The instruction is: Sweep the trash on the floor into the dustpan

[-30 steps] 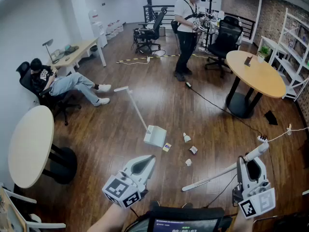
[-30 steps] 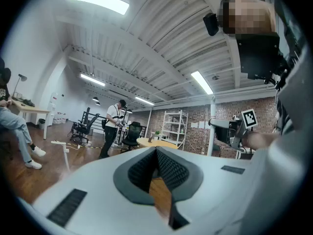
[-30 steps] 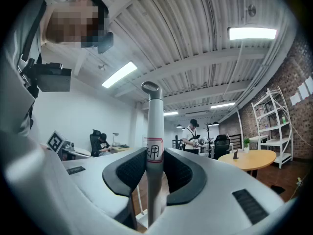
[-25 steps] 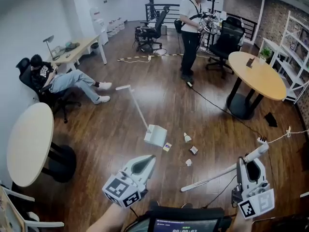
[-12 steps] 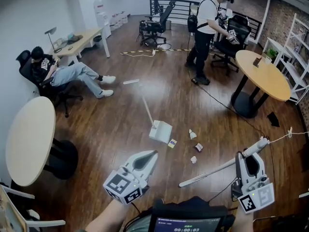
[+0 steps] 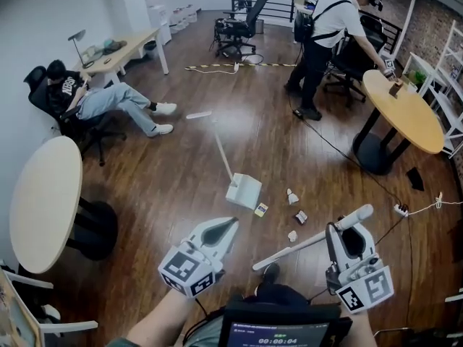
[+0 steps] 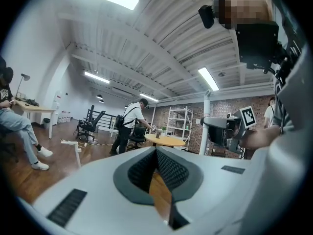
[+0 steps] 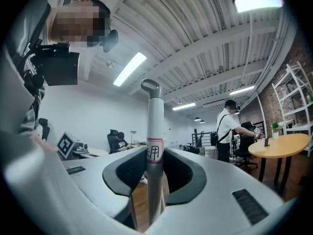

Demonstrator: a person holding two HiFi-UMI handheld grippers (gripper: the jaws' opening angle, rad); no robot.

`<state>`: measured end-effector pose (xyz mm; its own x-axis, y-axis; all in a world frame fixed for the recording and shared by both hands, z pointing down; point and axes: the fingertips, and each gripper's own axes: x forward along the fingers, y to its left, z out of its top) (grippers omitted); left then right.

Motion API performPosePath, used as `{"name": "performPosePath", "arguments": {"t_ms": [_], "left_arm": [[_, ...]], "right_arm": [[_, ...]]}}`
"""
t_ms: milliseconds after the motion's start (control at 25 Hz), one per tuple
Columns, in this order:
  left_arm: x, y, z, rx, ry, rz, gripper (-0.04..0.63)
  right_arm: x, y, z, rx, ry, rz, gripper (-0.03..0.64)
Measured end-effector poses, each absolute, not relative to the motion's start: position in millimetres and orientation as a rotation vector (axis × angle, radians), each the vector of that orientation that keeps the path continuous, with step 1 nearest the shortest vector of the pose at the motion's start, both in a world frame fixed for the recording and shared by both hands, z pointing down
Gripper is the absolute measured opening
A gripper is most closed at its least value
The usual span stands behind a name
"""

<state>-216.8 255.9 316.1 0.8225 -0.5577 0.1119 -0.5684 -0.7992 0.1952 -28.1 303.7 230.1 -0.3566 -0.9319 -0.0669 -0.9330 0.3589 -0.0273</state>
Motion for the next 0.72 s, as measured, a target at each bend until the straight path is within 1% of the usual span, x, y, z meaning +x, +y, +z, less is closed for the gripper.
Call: {"name": "performPosePath", "arguments": {"t_ms": [320,560,720], "left_arm": [[-170,187,325,2.756,-0.952,0.137,0.011],[-130,134,332,2.738,-1.014,0.160,0.011],[-112,100,346,2.755,-0.988,0.175,0.011]], "right_arm": [[-8,232,271,-1.596,2.621,-0.098,0.135],[41,175,297,-1.630,2.599,-0.158,0.135],[50,144,325,-1.678,2.612,-0.157,0.135]]}}
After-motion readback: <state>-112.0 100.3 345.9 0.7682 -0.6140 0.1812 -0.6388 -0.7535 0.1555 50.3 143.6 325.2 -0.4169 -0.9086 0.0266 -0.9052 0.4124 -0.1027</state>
